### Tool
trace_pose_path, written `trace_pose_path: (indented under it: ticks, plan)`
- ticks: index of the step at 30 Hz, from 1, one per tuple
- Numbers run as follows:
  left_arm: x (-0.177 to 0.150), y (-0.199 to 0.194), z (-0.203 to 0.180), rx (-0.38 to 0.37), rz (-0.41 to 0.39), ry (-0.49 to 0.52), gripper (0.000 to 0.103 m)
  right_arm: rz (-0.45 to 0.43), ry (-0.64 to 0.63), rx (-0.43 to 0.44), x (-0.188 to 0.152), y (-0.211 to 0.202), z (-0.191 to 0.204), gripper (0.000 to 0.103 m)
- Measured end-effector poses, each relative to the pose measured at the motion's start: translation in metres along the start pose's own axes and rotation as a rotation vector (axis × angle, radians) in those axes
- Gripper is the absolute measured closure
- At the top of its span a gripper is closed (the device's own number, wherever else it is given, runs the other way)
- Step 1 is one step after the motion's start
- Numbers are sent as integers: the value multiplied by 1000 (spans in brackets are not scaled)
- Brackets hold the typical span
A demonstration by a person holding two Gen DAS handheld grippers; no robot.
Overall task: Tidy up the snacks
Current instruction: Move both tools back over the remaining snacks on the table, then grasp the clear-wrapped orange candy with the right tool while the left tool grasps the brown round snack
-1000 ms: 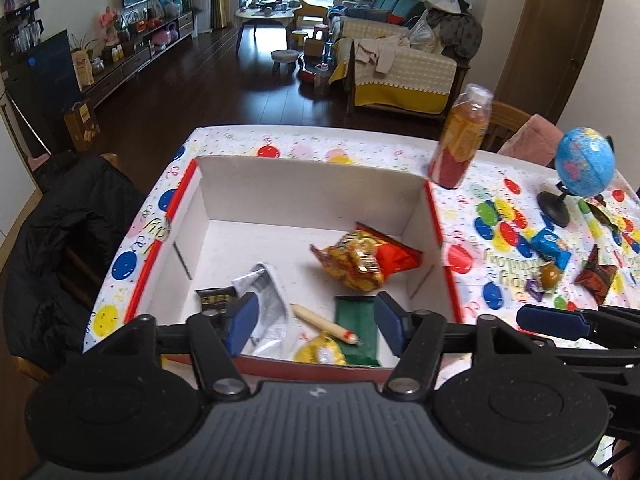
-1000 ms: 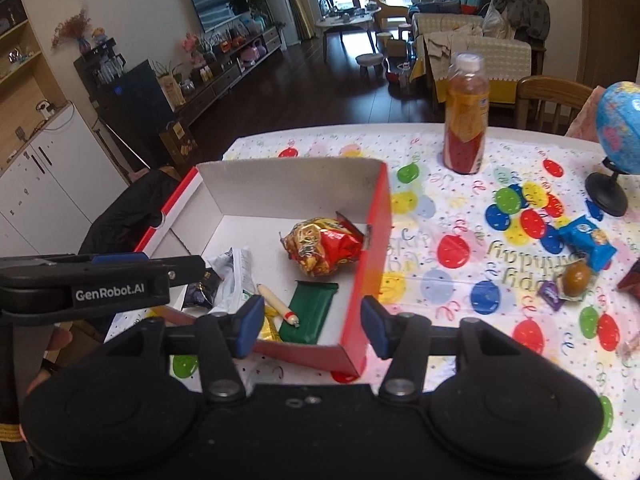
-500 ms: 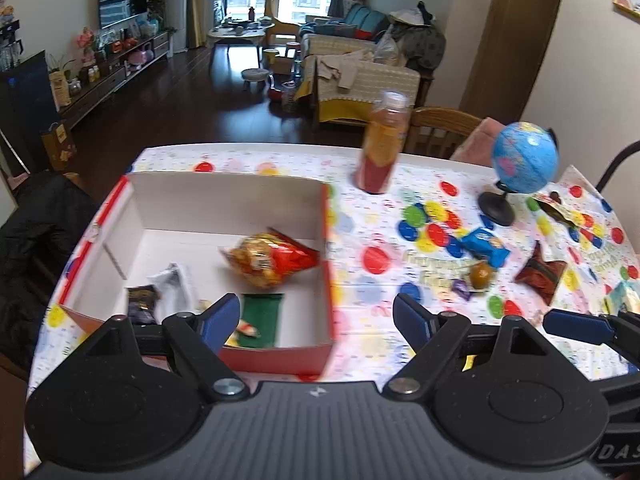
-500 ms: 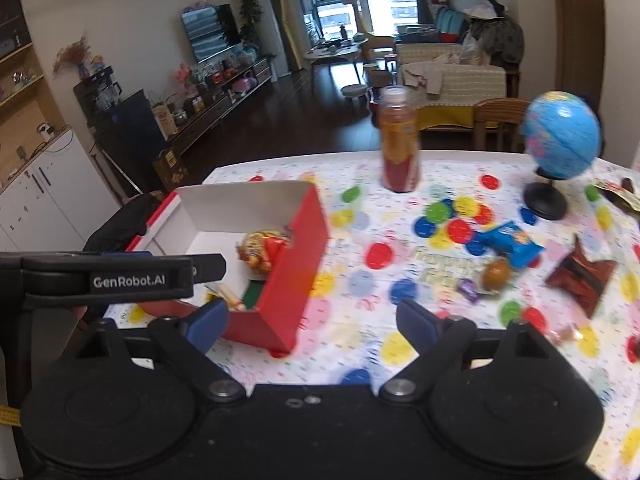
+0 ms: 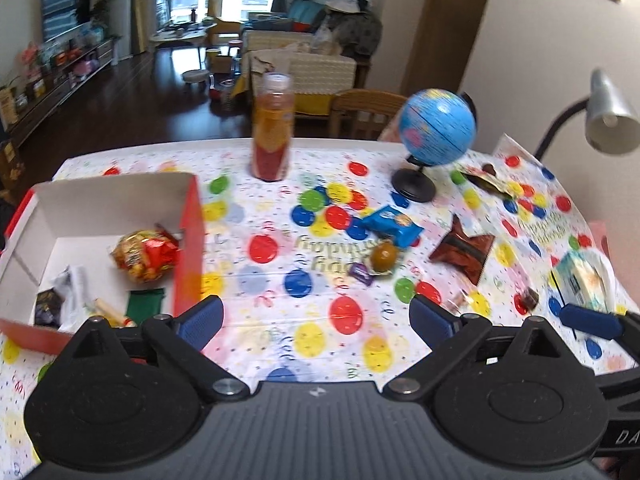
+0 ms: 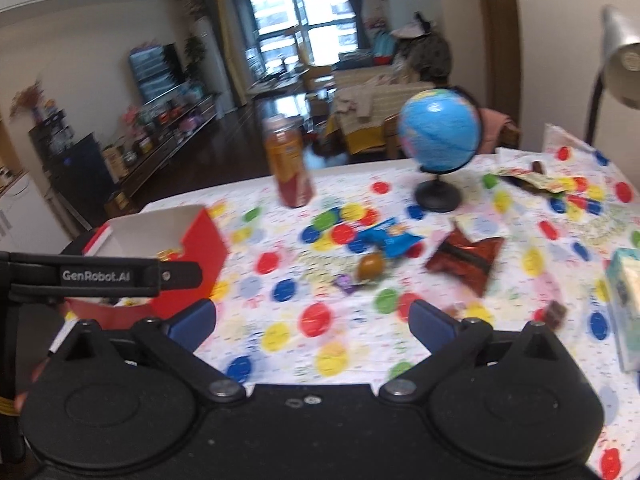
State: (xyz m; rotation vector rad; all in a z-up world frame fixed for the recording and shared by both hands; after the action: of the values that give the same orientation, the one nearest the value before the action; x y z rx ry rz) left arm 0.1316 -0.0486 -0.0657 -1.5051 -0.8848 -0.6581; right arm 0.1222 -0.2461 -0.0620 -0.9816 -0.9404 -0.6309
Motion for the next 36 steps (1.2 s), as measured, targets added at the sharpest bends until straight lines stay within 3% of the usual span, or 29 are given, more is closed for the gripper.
trace_pose_path:
  ticks: [7,16,31,36]
  plan:
    - [4,29,-25,-52,25,59,3,48,21,-89,-7,9,-36,0]
    - [6,94,-47,-135,76,101,3,114,122,-212,-19,43,-83,3]
    - [-5,213,-71,-139,181,203,3,226,195,-311,-41,134,-127,26]
    - [-15,244,-77,-131,213,215,3,266,220,-338,-49,159,-131,29]
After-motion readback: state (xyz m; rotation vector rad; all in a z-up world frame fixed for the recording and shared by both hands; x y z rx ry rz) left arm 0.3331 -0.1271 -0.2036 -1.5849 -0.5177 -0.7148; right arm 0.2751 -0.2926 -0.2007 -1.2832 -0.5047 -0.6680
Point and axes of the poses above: each gripper's, at about its wrist camera, not at the fingertips, and y roughly the way its jaws point, z to its left, x to its top, the point moved 4 cm from there along y, roughly the way its jaws point, and after that the axes turned 13 degrees about -z, right-handed, at the moved point
